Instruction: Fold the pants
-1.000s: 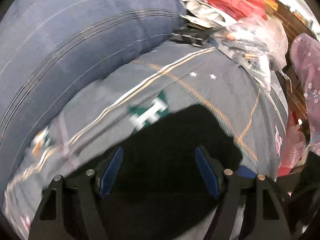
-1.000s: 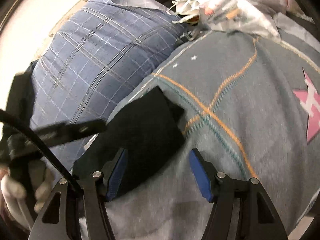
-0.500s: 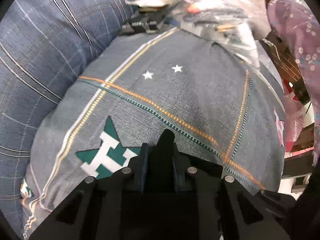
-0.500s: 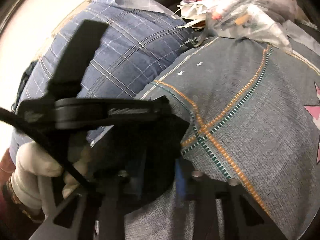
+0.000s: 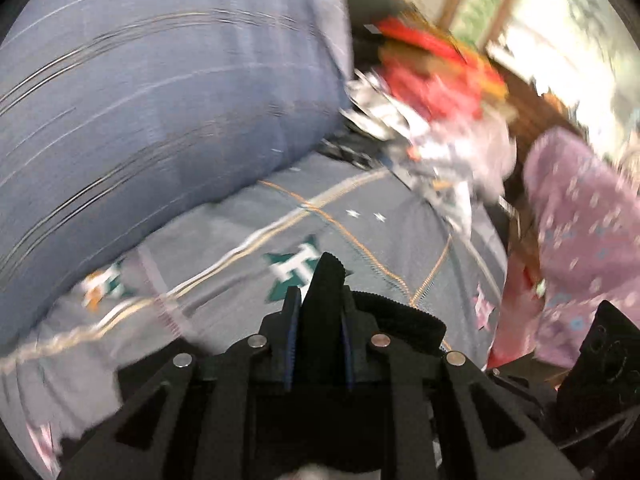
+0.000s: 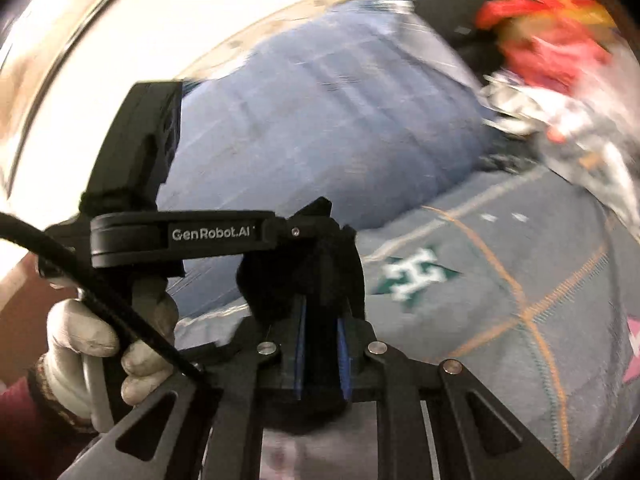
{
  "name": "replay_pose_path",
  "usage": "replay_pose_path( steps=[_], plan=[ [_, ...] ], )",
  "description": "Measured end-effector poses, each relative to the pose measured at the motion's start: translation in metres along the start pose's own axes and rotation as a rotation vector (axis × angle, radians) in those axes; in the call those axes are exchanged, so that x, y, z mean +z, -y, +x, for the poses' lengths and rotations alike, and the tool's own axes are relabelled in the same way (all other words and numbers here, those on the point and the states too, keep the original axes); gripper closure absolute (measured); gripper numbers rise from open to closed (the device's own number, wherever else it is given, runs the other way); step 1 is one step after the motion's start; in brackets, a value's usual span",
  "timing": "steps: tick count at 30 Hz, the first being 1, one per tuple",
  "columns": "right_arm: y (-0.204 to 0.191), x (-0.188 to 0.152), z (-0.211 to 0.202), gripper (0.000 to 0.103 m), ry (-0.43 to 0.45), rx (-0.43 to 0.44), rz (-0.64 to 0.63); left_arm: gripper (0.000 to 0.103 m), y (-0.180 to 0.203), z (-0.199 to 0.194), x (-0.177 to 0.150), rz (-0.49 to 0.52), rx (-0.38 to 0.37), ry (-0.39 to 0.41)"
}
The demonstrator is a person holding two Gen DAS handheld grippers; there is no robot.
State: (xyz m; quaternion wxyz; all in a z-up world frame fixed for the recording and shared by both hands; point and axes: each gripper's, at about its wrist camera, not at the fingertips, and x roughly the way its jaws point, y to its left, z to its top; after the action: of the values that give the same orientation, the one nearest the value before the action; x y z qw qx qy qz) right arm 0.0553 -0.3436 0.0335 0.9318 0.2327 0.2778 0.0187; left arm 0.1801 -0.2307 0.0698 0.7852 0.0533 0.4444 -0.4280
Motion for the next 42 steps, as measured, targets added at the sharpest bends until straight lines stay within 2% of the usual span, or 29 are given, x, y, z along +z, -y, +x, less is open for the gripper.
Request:
replay_pose_path(
  steps=[5, 11, 18, 23, 28, 30, 32, 33, 34, 36, 39, 40, 41, 42],
  plan=[
    [-0.079, -0.011, 0.025, 0.089, -0.086, 0.081, -0.166, 0.086, -0.073, -0.057, -0.043, -0.17, 0.018, 0.078],
    [-0.162, -0.057, 0.071, 0.093, -0.215, 0.136, -0.322, 0.087, -0.158, -0.089, -0.101, -0.371, -0.007, 0.124],
    [-0.209, -0.099, 0.111, 0.096, -0.321, 0.151, -0.409, 0.092, -0.209, -0.102, -0.14, -0.487, -0.049, 0.188],
    [-0.228, -0.114, 0.127, 0.096, -0.361, 0.14, -0.456, 0.094, -0.229, -0.111, -0.159, -0.558, -0.111, 0.231],
    [-0.236, -0.116, 0.129, 0.096, -0.377, 0.146, -0.477, 0.093, -0.238, -0.116, -0.17, -0.601, -0.113, 0.242],
    [-0.236, -0.116, 0.126, 0.096, -0.379, 0.156, -0.47, 0.087, -0.241, -0.115, -0.175, -0.635, -0.12, 0.241],
    [-0.232, -0.118, 0.123, 0.097, -0.378, 0.164, -0.465, 0.054, -0.241, -0.115, -0.179, -0.662, -0.137, 0.249],
    [-0.229, -0.121, 0.122, 0.097, -0.38, 0.166, -0.462, 0.047, -0.24, -0.116, -0.18, -0.663, -0.138, 0.256],
    [-0.226, -0.122, 0.123, 0.097, -0.382, 0.167, -0.459, 0.042, -0.237, -0.116, -0.18, -0.655, -0.143, 0.259],
    [-0.218, -0.126, 0.123, 0.097, -0.39, 0.177, -0.437, 0.039, -0.228, -0.111, -0.173, -0.633, -0.157, 0.241],
    [-0.21, -0.128, 0.117, 0.097, -0.394, 0.19, -0.409, 0.038, -0.21, -0.093, -0.157, -0.585, -0.143, 0.174],
    [-0.208, -0.128, 0.116, 0.097, -0.394, 0.196, -0.4, 0.057, -0.2, -0.082, -0.149, -0.555, -0.122, 0.12],
    [-0.206, -0.127, 0.116, 0.097, -0.394, 0.2, -0.395, 0.094, -0.194, -0.074, -0.145, -0.533, -0.115, 0.078],
    [-0.205, -0.126, 0.115, 0.097, -0.391, 0.203, -0.39, 0.093, -0.19, -0.067, -0.142, -0.522, -0.104, 0.046]
  ],
)
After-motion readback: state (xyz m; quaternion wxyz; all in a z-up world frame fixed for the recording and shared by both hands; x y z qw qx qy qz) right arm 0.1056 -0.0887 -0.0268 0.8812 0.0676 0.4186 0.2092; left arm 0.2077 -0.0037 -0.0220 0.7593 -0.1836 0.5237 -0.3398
